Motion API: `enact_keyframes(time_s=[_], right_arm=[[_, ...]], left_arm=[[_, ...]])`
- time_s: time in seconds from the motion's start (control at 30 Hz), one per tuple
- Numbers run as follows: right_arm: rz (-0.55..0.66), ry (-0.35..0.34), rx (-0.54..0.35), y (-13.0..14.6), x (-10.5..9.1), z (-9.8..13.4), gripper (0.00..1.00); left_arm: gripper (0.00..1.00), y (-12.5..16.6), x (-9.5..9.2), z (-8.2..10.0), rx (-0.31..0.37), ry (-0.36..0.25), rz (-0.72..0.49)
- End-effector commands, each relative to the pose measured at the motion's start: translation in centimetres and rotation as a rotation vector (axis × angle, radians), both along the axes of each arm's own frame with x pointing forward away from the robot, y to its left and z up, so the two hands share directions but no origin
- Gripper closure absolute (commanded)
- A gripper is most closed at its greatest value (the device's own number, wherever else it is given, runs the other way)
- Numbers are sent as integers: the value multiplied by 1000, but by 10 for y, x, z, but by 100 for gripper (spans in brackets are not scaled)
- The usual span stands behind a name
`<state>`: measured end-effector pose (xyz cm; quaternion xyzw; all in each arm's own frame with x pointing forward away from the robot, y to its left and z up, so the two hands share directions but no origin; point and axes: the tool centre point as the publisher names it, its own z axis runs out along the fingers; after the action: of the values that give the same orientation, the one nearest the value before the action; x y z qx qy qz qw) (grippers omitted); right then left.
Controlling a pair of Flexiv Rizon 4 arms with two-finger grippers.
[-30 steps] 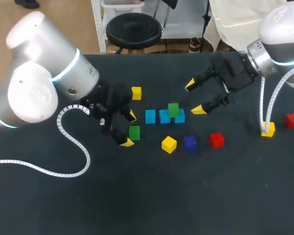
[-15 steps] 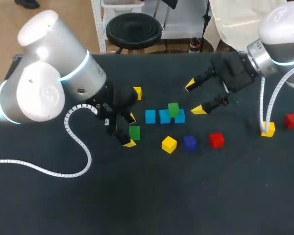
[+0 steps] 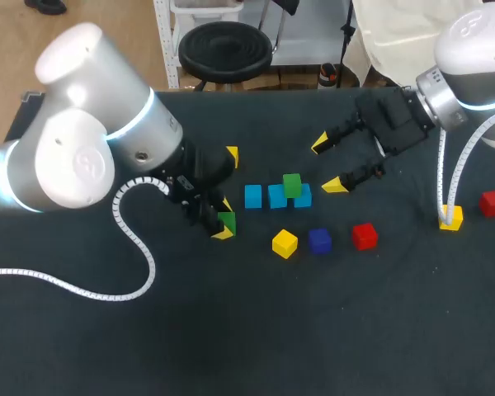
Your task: Place the blue cubes, place green cubes on the blue cubes, place the yellow cubes on the green cubes, then place the red cubes on the yellow cubes, and place purple cube on the red cubes.
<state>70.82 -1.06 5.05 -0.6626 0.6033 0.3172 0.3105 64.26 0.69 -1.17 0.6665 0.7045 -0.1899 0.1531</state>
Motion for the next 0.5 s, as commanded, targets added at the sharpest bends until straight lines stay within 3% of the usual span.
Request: enact_keyframes(time_s=[0.03,0.37,0.4,0.47,0.5], right_arm=[[-1,-2,1,0,-1,0,0],[-1,-2,1,0,-1,0,0],[-1,-2,1,0,-1,0,0],[-1,-2,1,0,-1,0,0],[-1,-2,1,0,-1,0,0]], left_arm=[[100,-1,2,-2,13,-19,17],[100,1,2,2,40,-30,38],[86,1,2,2,41,-22,43],[0,2,2,1,43,-18,47],[0,2,2,1,43,-14,54]])
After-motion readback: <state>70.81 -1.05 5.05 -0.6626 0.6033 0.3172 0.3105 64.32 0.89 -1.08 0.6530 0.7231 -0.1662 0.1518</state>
